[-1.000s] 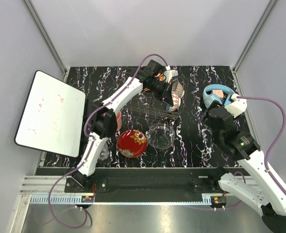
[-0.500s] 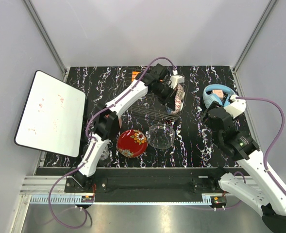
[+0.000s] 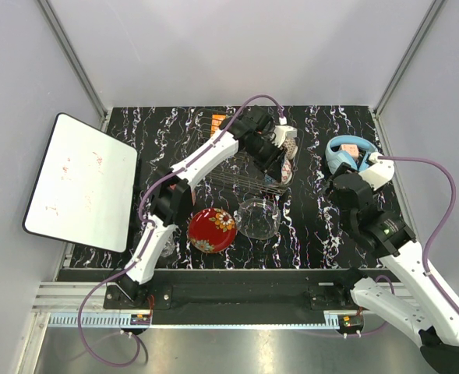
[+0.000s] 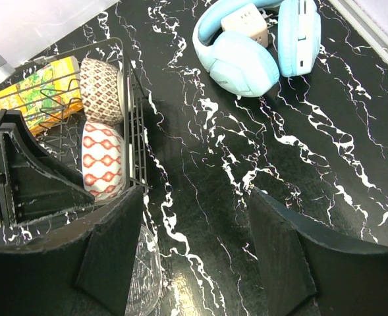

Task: Load the mixed dishes into the dish rack

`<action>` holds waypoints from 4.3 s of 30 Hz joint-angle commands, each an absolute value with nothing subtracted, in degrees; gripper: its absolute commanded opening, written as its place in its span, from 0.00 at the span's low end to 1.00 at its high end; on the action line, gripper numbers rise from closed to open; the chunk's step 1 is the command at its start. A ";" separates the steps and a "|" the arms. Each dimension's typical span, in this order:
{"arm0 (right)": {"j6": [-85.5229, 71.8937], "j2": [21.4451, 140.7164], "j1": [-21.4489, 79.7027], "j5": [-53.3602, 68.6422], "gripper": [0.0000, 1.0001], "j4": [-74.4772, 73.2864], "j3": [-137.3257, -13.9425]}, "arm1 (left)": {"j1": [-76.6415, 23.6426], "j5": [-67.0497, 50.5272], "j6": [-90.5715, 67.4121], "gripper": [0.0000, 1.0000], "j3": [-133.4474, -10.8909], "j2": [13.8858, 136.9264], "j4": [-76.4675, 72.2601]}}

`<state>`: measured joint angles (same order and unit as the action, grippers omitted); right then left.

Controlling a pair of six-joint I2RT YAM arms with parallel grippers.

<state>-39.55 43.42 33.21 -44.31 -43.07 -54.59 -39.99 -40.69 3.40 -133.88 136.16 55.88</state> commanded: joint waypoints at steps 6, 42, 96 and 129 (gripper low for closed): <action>-40.52 45.00 33.13 -45.26 0.73 -41.92 -54.93 | -39.11 -39.64 6.24 0.72 -132.80 135.88 56.16; -44.38 78.75 26.20 -22.77 0.73 -35.86 -64.95 | -7.03 -14.25 7.65 0.99 -105.64 112.06 47.99; -41.74 49.31 17.58 -3.45 0.75 -34.37 -47.38 | -13.54 -18.55 5.98 0.99 -114.51 111.45 58.35; -49.83 70.48 30.15 -1.67 0.66 -8.79 -31.38 | -2.11 -10.55 13.01 0.99 -63.56 62.67 47.38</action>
<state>-49.15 69.43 29.63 2.46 -12.51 -28.53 -2.39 -12.84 12.23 -64.66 65.71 52.40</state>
